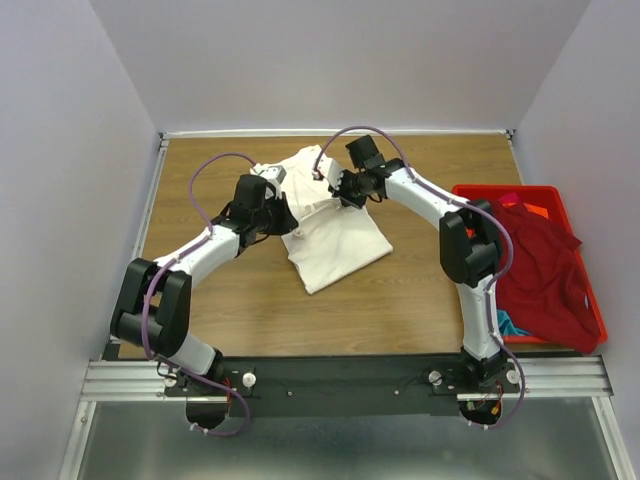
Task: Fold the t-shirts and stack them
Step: Fold the tshirt
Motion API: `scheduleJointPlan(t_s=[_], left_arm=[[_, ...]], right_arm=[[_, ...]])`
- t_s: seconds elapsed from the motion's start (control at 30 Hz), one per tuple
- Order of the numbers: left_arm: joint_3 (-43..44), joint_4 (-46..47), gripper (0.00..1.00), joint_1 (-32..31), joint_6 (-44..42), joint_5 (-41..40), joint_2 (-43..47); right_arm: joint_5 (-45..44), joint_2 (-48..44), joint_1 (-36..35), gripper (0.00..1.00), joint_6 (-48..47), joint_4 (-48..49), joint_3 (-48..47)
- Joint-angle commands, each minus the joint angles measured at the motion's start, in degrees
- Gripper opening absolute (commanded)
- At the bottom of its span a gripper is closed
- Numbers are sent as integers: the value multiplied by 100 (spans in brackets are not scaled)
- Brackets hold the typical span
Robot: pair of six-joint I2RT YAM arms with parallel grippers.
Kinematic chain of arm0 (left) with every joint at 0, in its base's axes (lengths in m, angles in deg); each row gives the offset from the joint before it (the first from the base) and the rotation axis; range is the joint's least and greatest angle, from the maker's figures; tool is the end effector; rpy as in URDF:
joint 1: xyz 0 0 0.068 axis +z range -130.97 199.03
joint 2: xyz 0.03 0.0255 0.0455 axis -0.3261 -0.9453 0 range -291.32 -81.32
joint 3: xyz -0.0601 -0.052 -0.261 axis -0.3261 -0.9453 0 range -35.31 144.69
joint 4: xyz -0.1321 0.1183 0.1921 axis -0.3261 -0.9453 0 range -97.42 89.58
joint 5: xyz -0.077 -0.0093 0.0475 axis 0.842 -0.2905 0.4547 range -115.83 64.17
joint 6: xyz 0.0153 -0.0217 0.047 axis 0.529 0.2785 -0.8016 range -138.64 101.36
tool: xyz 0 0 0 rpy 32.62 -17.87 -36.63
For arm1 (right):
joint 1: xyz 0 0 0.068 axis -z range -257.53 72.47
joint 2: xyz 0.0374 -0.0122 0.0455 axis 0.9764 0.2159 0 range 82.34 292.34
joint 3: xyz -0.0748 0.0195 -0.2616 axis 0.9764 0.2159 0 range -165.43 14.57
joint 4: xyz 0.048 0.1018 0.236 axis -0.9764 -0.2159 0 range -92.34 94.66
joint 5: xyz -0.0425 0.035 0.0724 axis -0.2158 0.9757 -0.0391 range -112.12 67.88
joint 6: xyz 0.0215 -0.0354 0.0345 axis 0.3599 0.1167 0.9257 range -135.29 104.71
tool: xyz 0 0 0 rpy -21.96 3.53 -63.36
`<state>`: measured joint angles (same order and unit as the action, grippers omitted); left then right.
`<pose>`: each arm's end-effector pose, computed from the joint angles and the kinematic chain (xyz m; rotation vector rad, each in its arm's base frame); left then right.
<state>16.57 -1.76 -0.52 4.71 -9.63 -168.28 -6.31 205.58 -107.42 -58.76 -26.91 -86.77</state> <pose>0.3059 -0.1192 0.2212 0.0877 2.2723 -0.7193 0.4103 0.2469 0.2115 -1.5647 1.9117 0.2440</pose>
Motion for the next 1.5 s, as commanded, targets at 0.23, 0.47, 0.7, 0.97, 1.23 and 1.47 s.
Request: scheduleJointPlan(t_s=[0.23, 0.47, 0.7, 0.97, 1.23, 1.47], left_arm=[[437, 108, 10, 232, -235, 129, -550], [998, 108, 43, 610, -235, -511, -910], [1887, 64, 67, 839, -1023, -2058, -316], [914, 144, 95, 865, -2115, -27, 574], [-607, 353, 96, -732, -4151, -64, 1959], [-1689, 882, 98, -1630, -5113, -21, 2842]], right_arm=[[-509, 464, 45, 2, 426, 169, -571], [-1509, 736, 45, 46, 1716, 1467, -712], [-2701, 580, 229, 55, 2974, 2287, -880], [2106, -1563, 774, 100, -328, 956, 1631], [2049, -2823, 880, 100, -3922, 82, 3629], [1943, -2454, 923, 99, -4548, -736, 3489]])
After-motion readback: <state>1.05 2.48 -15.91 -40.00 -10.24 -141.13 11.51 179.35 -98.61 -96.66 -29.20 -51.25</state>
